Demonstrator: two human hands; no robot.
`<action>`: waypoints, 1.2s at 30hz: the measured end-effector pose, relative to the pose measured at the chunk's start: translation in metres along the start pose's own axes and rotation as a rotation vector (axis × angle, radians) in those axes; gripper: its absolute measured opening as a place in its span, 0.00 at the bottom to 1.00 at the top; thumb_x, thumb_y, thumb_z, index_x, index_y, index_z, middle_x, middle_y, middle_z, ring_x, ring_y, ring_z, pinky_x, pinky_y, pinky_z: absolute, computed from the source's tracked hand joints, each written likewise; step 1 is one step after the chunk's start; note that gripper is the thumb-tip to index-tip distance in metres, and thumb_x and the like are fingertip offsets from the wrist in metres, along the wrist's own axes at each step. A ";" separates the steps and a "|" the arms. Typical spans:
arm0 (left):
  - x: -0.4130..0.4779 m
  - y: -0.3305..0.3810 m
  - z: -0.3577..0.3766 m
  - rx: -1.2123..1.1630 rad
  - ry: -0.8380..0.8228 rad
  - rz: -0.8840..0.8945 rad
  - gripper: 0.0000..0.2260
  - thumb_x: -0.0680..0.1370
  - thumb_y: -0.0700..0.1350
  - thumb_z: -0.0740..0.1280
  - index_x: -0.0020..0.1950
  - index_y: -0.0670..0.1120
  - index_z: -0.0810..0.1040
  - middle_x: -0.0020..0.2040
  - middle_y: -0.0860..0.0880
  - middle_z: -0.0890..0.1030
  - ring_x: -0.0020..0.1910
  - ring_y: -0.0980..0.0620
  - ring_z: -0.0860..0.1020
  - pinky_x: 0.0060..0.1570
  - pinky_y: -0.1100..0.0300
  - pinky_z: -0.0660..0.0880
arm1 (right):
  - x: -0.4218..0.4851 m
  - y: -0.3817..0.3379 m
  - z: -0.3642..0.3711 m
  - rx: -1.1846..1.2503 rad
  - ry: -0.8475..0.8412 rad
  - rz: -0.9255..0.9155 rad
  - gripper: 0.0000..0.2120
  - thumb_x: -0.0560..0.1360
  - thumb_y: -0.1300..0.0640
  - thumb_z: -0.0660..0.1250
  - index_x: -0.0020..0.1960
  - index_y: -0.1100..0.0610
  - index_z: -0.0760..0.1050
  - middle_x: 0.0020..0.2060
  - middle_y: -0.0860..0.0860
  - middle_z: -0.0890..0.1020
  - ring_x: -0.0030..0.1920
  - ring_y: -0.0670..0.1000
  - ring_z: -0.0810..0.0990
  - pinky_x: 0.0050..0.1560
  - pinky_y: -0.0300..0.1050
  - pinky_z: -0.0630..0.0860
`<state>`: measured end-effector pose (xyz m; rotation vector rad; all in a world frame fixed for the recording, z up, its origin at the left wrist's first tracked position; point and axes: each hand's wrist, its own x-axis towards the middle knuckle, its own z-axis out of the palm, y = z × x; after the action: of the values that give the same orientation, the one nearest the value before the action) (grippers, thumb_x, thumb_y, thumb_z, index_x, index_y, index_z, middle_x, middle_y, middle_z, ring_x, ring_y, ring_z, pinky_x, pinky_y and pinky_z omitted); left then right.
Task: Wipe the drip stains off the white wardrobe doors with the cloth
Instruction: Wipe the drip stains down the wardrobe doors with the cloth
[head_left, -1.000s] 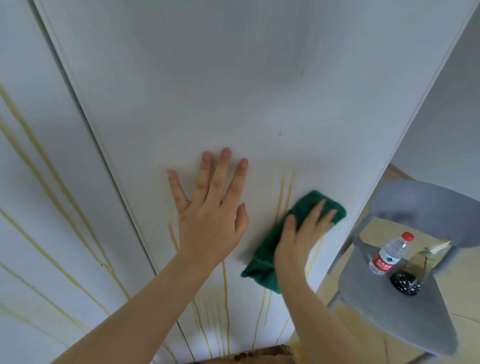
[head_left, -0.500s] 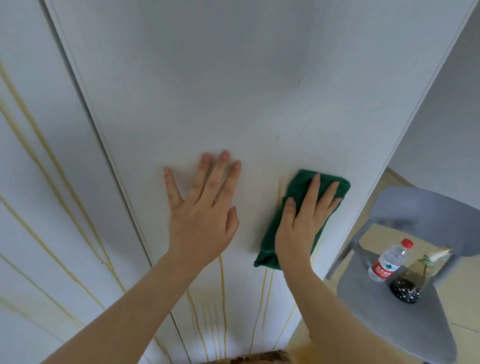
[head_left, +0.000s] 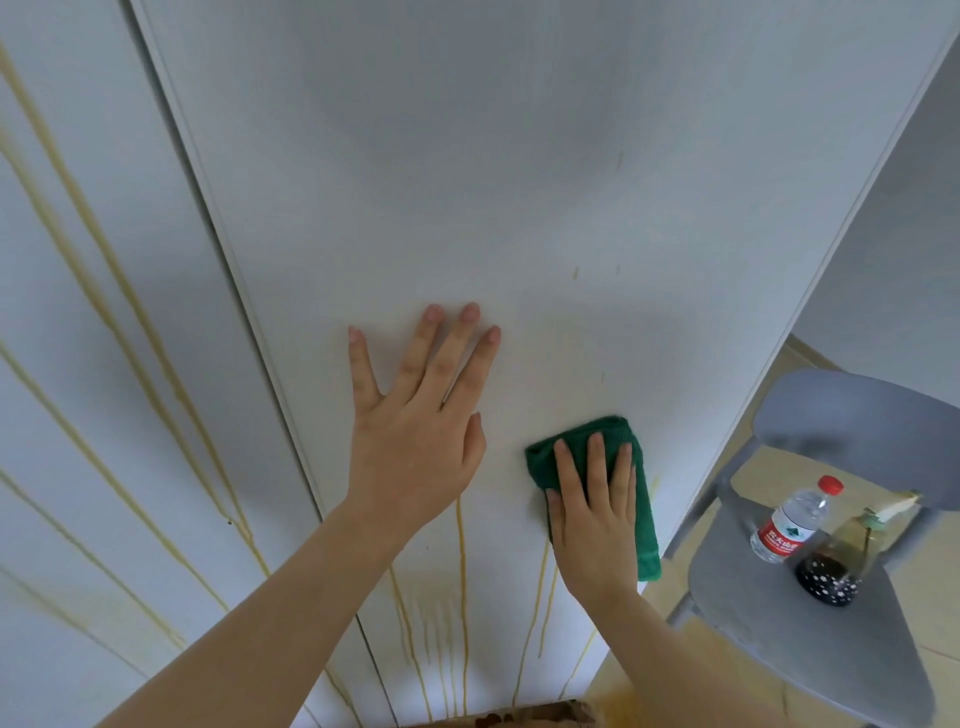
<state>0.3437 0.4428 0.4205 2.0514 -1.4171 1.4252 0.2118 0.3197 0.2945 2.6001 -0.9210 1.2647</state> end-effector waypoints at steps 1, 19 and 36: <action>0.000 -0.001 -0.001 -0.002 0.002 0.003 0.29 0.73 0.46 0.63 0.74 0.46 0.62 0.75 0.47 0.59 0.74 0.46 0.58 0.67 0.32 0.49 | 0.010 -0.004 -0.005 0.017 0.038 0.010 0.20 0.83 0.48 0.41 0.73 0.50 0.51 0.70 0.58 0.59 0.70 0.65 0.53 0.69 0.57 0.52; -0.055 -0.031 0.003 0.050 -0.103 -0.065 0.41 0.72 0.55 0.62 0.78 0.46 0.44 0.77 0.44 0.43 0.76 0.44 0.42 0.69 0.35 0.45 | 0.059 -0.036 -0.021 0.003 0.244 -0.066 0.18 0.83 0.51 0.48 0.72 0.49 0.58 0.69 0.56 0.59 0.68 0.66 0.56 0.70 0.60 0.49; -0.072 -0.057 0.007 0.091 -0.093 -0.108 0.41 0.69 0.54 0.63 0.78 0.46 0.48 0.78 0.48 0.43 0.76 0.43 0.45 0.69 0.34 0.46 | 0.089 -0.054 -0.029 -0.210 0.318 -0.604 0.25 0.74 0.61 0.60 0.69 0.47 0.63 0.68 0.48 0.64 0.72 0.58 0.55 0.72 0.57 0.47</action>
<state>0.3923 0.5059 0.3745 2.2410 -1.2758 1.3907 0.2643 0.3311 0.3881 2.1698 -0.1737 1.2586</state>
